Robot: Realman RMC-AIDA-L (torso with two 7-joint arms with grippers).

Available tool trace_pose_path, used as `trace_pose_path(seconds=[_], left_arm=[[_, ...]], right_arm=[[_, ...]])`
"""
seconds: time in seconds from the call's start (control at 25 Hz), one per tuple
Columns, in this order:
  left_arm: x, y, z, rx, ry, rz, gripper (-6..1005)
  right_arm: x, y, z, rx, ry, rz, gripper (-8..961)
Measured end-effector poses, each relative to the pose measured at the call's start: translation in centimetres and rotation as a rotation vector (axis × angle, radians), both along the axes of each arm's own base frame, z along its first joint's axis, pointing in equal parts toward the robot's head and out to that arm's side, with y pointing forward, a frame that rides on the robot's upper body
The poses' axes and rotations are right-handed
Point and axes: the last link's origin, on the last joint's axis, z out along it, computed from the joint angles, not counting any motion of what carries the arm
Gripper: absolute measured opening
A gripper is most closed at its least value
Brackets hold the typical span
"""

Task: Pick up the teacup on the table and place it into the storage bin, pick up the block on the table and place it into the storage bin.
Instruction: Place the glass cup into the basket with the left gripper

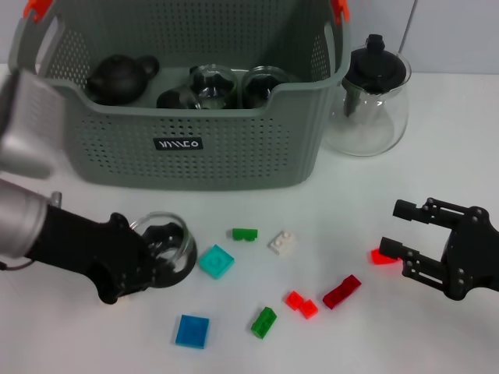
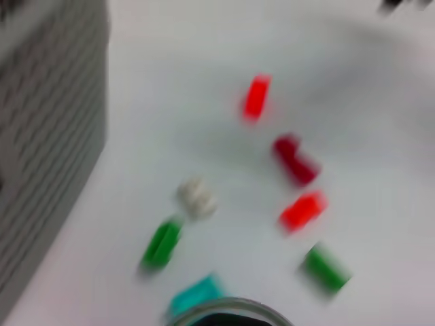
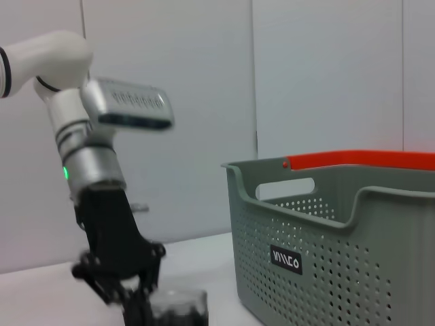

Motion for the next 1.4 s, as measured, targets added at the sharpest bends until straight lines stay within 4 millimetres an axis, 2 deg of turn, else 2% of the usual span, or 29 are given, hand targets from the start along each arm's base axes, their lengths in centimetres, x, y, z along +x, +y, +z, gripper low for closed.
trace_pose_path(seconds=[0.2, 0.4, 0.56, 0.64, 0.72, 0.84, 0.92, 1.08, 1.2, 1.4], left_arm=[[1.9, -0.8, 3.2, -0.064, -0.285, -0.067, 53], [4.1, 0.2, 5.2, 0.041, -0.537, -0.124, 66], [7.2, 2.1, 7.4, 0.203, -0.802, -0.192, 76], [7.7, 2.6, 7.9, 0.233, -0.847, -0.195, 81], [9.7, 5.7, 9.6, 0.342, -0.923, -0.114, 87], [11.3, 9.4, 9.8, 0.384, -0.822, 0.051, 95], [12.4, 12.1, 9.1, 0.401, -0.674, 0.168, 100], [14.2, 15.8, 7.0, 0.435, -0.34, 0.284, 110], [14.8, 17.3, 4.4, 0.437, -0.126, 0.302, 118], [14.7, 18.3, 0.7, 0.507, 0.117, 0.237, 131]], right_arm=[[0.0, 0.0, 0.0, 0.0, 0.001, 0.001, 594], [0.0, 0.0, 0.0, -0.001, 0.0, 0.002, 594], [-0.1, 0.0, -0.1, -0.003, 0.004, 0.0, 594], [0.0, 0.0, -0.1, -0.001, 0.007, -0.003, 594], [-0.1, 0.0, -0.1, -0.001, 0.012, -0.007, 594], [-0.1, 0.0, -0.2, -0.001, 0.015, -0.009, 594], [0.0, -0.1, -0.2, 0.0, 0.016, -0.011, 594], [-0.2, 0.0, -0.3, 0.0, 0.019, -0.009, 594], [-0.2, 0.0, -0.3, -0.001, 0.02, -0.008, 594], [-0.2, 0.0, -0.3, -0.001, 0.02, -0.008, 594]])
